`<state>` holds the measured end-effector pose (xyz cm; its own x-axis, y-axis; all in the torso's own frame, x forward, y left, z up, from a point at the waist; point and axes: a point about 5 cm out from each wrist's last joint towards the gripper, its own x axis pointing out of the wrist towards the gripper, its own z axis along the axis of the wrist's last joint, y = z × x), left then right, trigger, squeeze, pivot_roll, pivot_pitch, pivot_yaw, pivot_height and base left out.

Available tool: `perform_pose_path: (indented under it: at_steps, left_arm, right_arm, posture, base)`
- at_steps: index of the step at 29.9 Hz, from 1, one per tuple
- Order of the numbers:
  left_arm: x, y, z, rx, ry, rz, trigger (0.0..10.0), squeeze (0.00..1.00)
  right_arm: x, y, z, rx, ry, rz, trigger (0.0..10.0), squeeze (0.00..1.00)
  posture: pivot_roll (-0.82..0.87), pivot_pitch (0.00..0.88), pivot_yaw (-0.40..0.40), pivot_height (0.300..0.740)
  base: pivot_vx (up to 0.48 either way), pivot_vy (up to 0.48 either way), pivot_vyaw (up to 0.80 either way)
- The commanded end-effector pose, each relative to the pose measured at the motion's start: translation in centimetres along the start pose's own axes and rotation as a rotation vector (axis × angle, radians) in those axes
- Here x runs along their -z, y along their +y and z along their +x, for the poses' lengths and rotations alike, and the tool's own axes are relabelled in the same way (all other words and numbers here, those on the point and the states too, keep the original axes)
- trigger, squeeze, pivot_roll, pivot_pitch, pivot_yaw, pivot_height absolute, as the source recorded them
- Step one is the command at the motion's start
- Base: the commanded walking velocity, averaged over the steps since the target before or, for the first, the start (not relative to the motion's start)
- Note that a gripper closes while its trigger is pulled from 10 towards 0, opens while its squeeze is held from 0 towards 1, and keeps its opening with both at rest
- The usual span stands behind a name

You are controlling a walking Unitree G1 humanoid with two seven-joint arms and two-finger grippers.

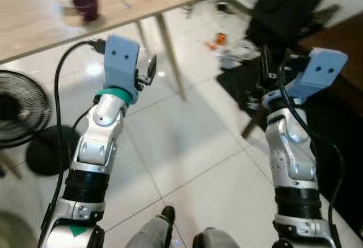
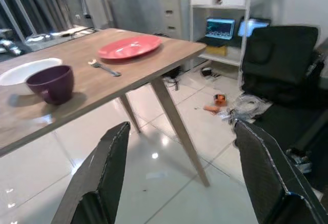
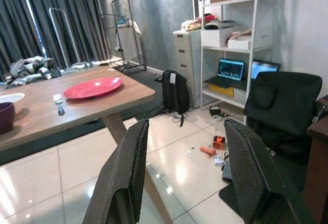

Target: Setting the table

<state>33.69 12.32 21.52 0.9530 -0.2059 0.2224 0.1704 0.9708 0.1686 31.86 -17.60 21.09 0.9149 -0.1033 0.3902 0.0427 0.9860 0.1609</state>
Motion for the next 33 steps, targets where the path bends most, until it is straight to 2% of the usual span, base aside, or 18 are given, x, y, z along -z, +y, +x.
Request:
perform_pose_path:
  at_steps: [1, 24, 33]
  left_arm:
    - [0.41, 0.26, -0.08, -0.010, 0.016, 0.014, 10.0, 0.00]
    - [0.49, 0.55, 0.26, -0.043, 0.017, 0.021, 10.0, 0.00]
    - [0.47, 0.64, 0.54, -0.055, 0.021, 0.024, 10.0, 0.00]
  right_arm:
    - [0.06, 0.20, -0.08, -0.007, -0.001, 0.009, 10.0, 0.00]
    - [0.19, 0.29, 0.12, -0.017, 0.007, 0.009, 10.0, 0.00]
    - [0.31, -0.22, 0.11, 0.028, 0.014, 0.011, 10.0, 0.00]
  posture:
    - [0.05, 0.012, 0.026, 0.740]
    - [0.05, 0.000, 0.024, 0.740]
    - [0.05, 0.002, 0.030, 0.740]
  base:
    - [0.000, 0.000, 0.79]
    - [0.000, 0.000, 0.79]
    - [0.439, 0.000, 0.00]
